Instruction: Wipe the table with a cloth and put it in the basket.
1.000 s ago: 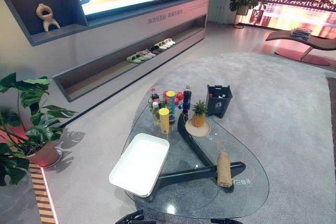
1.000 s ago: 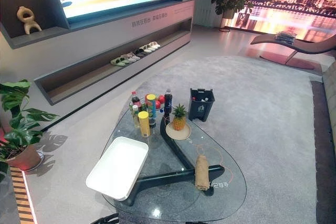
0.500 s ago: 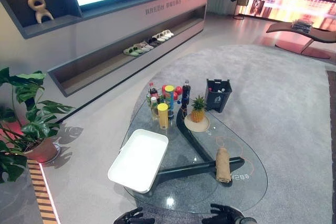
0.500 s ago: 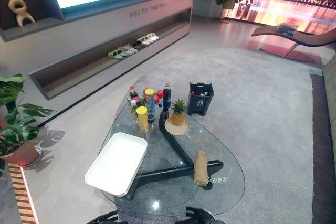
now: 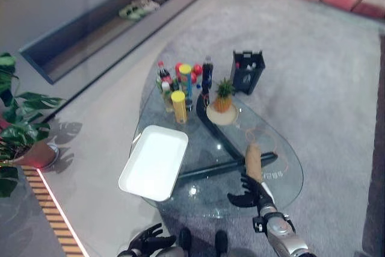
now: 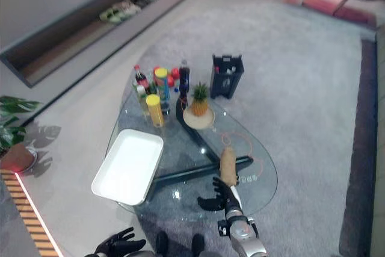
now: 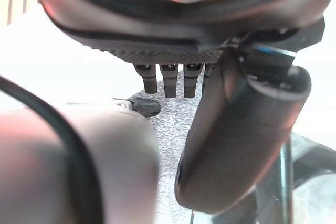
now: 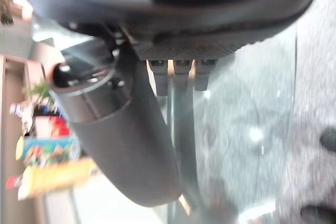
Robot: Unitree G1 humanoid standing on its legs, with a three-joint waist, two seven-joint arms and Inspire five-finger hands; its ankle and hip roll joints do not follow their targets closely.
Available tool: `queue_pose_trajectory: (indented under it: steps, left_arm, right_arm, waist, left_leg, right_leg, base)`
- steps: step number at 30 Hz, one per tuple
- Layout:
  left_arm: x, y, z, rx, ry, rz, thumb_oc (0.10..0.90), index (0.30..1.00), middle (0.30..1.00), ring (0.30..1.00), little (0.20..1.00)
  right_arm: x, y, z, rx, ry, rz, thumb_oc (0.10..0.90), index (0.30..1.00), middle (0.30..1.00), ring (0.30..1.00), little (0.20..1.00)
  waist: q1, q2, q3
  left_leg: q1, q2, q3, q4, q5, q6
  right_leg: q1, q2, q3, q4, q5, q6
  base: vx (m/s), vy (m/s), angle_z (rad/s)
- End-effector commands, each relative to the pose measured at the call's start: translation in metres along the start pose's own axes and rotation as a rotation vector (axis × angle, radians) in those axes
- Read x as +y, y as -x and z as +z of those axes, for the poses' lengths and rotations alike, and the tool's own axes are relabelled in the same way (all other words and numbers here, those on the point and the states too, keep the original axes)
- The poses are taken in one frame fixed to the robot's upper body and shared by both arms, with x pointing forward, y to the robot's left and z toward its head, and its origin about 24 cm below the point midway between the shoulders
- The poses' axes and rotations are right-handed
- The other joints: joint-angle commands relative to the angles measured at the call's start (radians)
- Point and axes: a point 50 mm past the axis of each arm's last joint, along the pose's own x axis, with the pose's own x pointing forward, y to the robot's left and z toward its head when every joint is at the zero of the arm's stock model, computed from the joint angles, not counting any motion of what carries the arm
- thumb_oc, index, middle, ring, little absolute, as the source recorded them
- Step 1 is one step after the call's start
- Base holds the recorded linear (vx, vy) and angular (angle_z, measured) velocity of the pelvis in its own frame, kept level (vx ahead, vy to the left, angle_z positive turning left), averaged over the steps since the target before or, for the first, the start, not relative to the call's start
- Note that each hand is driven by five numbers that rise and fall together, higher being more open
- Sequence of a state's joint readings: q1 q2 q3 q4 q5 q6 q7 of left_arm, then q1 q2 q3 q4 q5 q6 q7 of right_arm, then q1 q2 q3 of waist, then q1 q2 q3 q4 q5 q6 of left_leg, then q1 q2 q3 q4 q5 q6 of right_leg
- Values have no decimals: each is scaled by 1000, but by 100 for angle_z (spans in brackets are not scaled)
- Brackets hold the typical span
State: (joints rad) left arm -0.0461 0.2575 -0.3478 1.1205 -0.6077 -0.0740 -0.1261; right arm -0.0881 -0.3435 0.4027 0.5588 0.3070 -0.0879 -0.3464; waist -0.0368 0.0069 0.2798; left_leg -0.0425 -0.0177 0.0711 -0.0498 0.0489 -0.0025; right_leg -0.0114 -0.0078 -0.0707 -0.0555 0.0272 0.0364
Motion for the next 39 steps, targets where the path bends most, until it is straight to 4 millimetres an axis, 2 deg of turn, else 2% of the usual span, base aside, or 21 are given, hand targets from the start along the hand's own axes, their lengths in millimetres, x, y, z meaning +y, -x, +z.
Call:
queue_pose_trajectory:
  steps: [1, 8, 13, 17, 21, 24, 29, 32, 39]
  left_arm:
    - [-32, -10, 25, -90, 8, -78, 800, 900, 900, 900, 900]
    - [-39, -14, 49, -161, 6, -88, 800, 900, 900, 900, 900]
    - [-46, -15, 72, -225, 8, -111, 800, 900, 900, 900, 900]
    - [-55, -15, 87, -284, 10, -148, 800, 900, 900, 900, 900]
    - [-63, -14, 96, -327, 7, -167, 800, 900, 900, 900, 900]
    - [-70, -12, 104, -365, 19, -183, 800, 900, 900, 900, 900]
    - [-77, -9, 110, -396, 34, -203, 800, 900, 900, 900, 900]
    - [-80, -8, 113, -404, 38, -213, 800, 900, 900, 900, 900]
    - [-90, -6, 119, -421, 41, -247, 800, 900, 900, 900, 900]
  right_arm:
    - [-1, -6, 86, -400, -40, -125, 800, 900, 900, 900, 900]
    - [-27, -5, 136, -580, -41, -404, 800, 900, 900, 900, 900]
    - [-39, -2, 167, -678, -90, -512, 800, 900, 900, 900, 900]
    - [-45, -2, 199, -747, -138, -602, 800, 900, 900, 900, 900]
    - [-49, -1, 223, -787, -167, -642, 800, 900, 900, 900, 900]
    - [-51, 0, 233, -800, -186, -678, 800, 900, 900, 900, 900]
    - [-53, 1, 239, -807, -225, -706, 800, 900, 900, 900, 900]
    - [-52, 2, 241, -807, -247, -722, 800, 900, 900, 900, 900]
    - [-63, -2, 248, -785, -321, -777, 800, 900, 900, 900, 900]
  waist:
    - [-21, -19, 31]
    - [-34, -19, 109]
    - [-35, -17, 169]
    - [-36, -4, 232]
    - [-33, 9, 240]
    - [-27, 20, 240]
    - [-20, 32, 240]
    - [-17, 36, 240]
    - [-8, 47, 240]
  left_leg:
    - [-64, -9, 6, 139, -129, 5]
    - [-189, -21, 8, 247, -136, 7]
    - [-302, -25, 11, 333, -140, 4]
    - [-379, -32, 4, 389, -144, 5]
    - [-464, -42, 3, 414, -140, 7]
    - [-539, -53, 3, 434, -132, 11]
    - [-611, -61, 4, 452, -128, 16]
    - [-647, -64, 3, 463, -123, 17]
    - [-716, -66, -9, 498, -121, 18]
  right_leg:
    - [-120, -24, 39, 111, -43, 51]
    - [-228, -31, 37, 186, -43, 42]
    - [-324, -43, 28, 236, -33, 35]
    - [-398, -45, 24, 279, -29, 27]
    - [-485, -45, 28, 305, -21, 24]
    - [-563, -48, 26, 336, -17, 23]
    - [-642, -49, 23, 366, -13, 23]
    - [-677, -49, 21, 377, -9, 21]
    - [-749, -51, 21, 404, -1, 23]
  base:
    - [-94, 13, -5]
    - [-63, 11, -8]
    - [-77, 15, 1]
    - [-49, 40, 4]
    - [-3, 52, 4]
    - [5, 67, 5]
    - [14, 55, 5]
    - [17, 37, 1]
    - [8, 9, 0]
